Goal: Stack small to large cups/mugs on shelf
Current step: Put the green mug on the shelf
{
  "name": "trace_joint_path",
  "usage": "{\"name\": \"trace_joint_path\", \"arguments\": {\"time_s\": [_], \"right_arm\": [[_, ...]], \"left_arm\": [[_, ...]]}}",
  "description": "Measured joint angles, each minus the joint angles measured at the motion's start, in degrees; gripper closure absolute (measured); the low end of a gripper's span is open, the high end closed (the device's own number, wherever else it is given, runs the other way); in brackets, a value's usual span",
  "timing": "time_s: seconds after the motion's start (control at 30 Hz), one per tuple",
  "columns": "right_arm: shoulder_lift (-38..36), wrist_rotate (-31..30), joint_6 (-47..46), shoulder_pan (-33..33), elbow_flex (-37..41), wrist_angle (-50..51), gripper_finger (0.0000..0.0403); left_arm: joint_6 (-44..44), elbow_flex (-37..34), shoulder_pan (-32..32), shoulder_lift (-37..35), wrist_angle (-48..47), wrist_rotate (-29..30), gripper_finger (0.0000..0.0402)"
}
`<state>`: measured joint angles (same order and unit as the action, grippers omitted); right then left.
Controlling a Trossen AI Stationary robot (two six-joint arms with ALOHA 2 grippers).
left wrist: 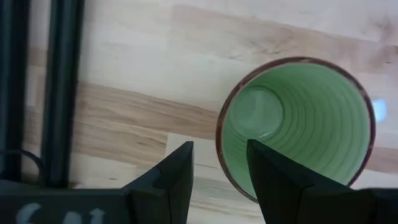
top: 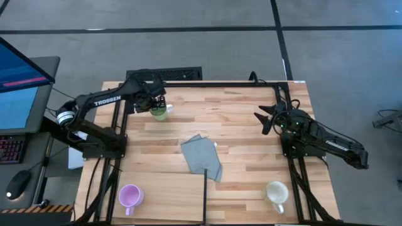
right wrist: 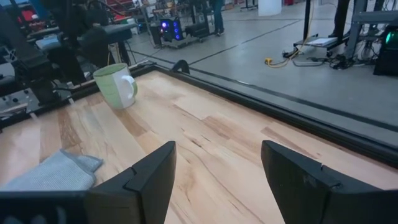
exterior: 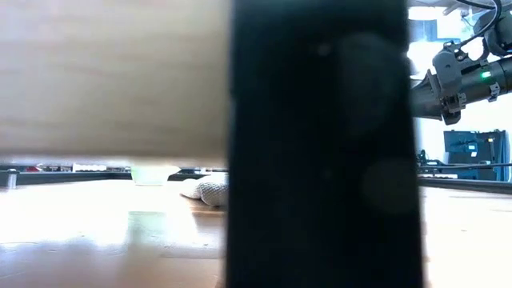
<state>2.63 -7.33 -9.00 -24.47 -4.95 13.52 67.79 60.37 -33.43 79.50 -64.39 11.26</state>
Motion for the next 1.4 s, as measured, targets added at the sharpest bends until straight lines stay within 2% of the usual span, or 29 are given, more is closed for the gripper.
{"name": "trace_joint_path", "arguments": {"time_s": [0.5,1.23,1.4], "right_arm": [[0.00,0.00,0.49,0.02,0.00,0.00,0.0143],[0.00,0.02,1.82,0.02,0.02,0.04,0.0143],[0.00,0.05,1.99,0.02,0.00,0.04,0.0143]], "left_arm": [[0.39,-5.46,-0.09,0.00,5.64,-1.09,0.0262],[-0.22,-5.52,-0.09,0.00,7.38,1.29,0.0262],[-3.89,-5.52,-0.09,0.00,7.38,1.41,0.0262]]}}
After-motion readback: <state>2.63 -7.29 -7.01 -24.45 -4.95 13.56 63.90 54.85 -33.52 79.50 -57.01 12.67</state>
